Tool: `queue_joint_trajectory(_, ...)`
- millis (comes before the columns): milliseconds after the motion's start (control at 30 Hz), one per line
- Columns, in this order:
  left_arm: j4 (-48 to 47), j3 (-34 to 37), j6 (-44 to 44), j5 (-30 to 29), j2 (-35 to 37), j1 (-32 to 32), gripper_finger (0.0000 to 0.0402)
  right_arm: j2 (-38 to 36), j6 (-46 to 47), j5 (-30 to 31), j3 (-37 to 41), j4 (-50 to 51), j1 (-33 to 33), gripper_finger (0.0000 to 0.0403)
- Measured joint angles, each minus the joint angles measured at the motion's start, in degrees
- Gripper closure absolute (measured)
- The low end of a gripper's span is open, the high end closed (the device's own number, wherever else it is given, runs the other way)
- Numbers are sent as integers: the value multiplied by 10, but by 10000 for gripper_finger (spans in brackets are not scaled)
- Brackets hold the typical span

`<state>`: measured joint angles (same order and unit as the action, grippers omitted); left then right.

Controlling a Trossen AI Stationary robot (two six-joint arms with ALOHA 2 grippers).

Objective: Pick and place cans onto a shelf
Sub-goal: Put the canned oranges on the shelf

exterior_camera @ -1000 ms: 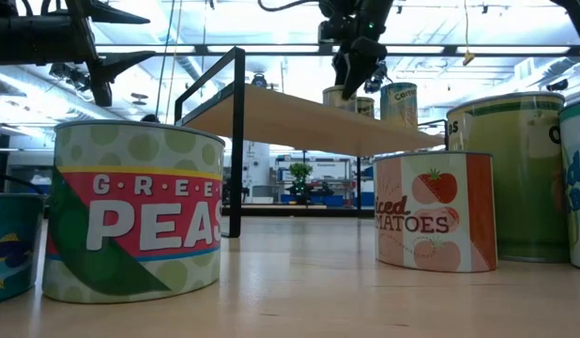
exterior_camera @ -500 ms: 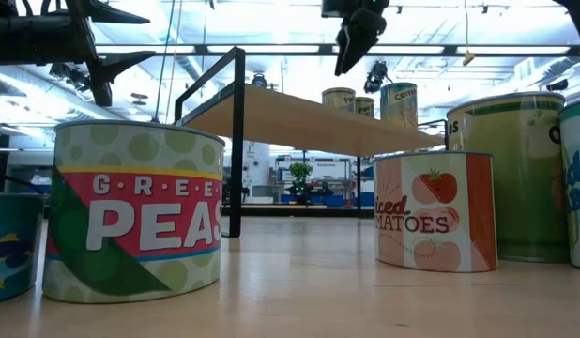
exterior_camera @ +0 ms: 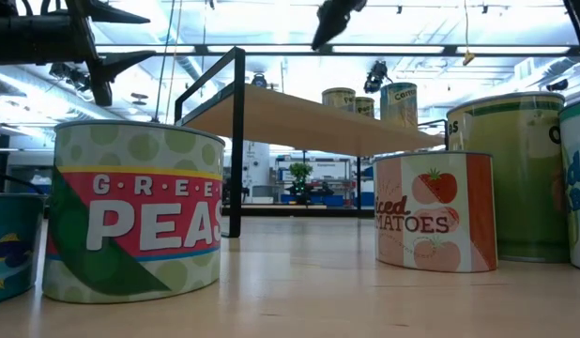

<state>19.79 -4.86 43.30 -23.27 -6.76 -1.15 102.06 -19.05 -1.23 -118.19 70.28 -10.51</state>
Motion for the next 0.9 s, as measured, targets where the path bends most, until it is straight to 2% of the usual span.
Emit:
queue_joint_trajectory(267, 48, 0, 15, 7, 0, 0, 186, 0, 100, -1, 4, -8, 78, 6)
queue_joint_trajectory(567, 51, 0, 15, 26, 0, 0, 186, 1, 202, 17, 80, -17, 175, 6)
queue_joint_trajectory(767, 72, 0, 27, 24, 0, 0, 186, 1, 319, 19, 117, -8, 234, 9)
queue_joint_trajectory(900, 90, 0, 31, 9, 0, 0, 186, 0, 385, 43, 130, 15, 282, 14)
